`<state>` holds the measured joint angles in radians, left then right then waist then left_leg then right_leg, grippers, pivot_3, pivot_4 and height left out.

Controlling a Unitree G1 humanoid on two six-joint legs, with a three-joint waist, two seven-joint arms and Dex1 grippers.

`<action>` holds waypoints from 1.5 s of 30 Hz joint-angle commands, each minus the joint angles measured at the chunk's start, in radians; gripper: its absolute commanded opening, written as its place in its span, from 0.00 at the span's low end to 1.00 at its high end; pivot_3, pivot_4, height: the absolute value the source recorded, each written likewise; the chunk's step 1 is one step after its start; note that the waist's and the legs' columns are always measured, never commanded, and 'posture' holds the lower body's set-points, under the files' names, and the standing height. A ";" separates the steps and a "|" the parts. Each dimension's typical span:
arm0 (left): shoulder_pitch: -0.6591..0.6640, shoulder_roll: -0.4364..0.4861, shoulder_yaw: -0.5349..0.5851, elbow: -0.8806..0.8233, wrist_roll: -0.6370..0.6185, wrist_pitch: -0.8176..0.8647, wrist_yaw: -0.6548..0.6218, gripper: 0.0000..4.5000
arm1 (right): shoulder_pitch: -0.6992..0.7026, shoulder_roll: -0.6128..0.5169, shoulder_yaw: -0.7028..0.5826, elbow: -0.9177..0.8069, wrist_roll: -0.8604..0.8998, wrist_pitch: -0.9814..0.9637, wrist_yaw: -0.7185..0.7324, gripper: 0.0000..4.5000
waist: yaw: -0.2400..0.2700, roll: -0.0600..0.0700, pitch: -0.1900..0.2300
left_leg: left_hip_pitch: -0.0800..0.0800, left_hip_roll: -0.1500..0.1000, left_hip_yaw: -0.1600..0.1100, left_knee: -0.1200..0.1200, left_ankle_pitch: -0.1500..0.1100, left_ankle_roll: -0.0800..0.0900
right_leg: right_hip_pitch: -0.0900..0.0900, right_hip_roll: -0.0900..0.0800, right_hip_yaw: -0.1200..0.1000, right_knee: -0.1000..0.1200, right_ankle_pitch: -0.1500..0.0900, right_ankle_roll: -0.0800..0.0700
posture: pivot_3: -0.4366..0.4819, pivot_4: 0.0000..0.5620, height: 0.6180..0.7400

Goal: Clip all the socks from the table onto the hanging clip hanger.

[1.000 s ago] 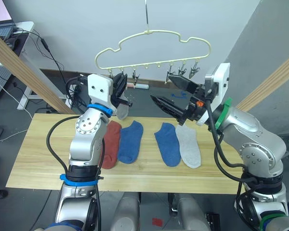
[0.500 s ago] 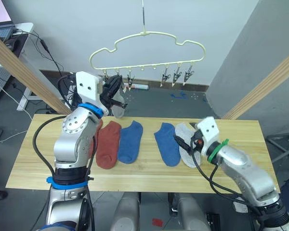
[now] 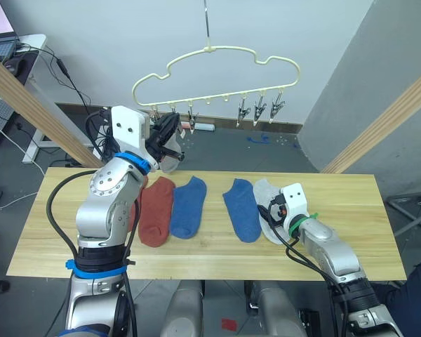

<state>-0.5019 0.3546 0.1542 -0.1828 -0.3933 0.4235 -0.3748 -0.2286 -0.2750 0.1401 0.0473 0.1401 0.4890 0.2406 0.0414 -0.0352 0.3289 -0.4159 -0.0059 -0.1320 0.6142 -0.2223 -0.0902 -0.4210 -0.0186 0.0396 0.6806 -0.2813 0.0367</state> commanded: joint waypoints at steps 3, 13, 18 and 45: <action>0.020 0.004 0.003 -0.034 0.006 -0.009 0.003 0.00 | 0.048 -0.032 -0.001 0.012 -0.042 0.016 0.018 0.74 | 0.003 0.000 0.000 | 0.000 0.000 0.000 0.000 0.000 0.000 | 0.001 0.000 0.000 0.000 0.000 0.000 | 0.69 0.58 1.00; 0.016 -0.005 0.012 -0.035 -0.012 0.011 0.009 0.00 | 0.115 -0.062 -0.027 -0.103 -0.030 0.023 0.081 0.00 | 0.007 -0.001 -0.001 | 0.001 0.000 0.000 0.001 0.000 0.000 | 0.001 0.000 0.000 0.000 0.000 0.000 | 0.68 0.59 1.00; -0.003 -0.050 0.095 -0.025 -0.166 0.152 0.065 0.00 | 0.138 -0.110 -0.033 -0.202 -0.016 -0.032 0.164 0.00 | 0.005 0.000 -0.001 | 0.001 0.000 0.000 0.001 0.000 0.000 | 0.001 0.000 0.000 0.000 0.000 0.000 | 0.67 0.58 1.00; -0.085 -0.117 0.318 0.002 -0.993 0.486 0.538 0.00 | -0.240 0.232 0.034 -0.409 0.238 0.299 0.133 0.00 | -0.016 -0.001 -0.001 | -0.002 0.000 -0.001 0.013 0.000 0.001 | 0.001 0.000 0.000 0.007 0.004 0.002 | 0.68 0.59 1.00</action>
<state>-0.5989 0.2254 0.4746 -0.1488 -1.3636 0.9253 0.1604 -0.4578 -0.0570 0.1790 -0.3398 0.3479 0.7924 0.3690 0.0257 -0.0357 0.3284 -0.4175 -0.0057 -0.1336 0.6268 -0.2220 -0.0895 -0.4204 -0.0185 0.0394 0.6872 -0.2777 0.0383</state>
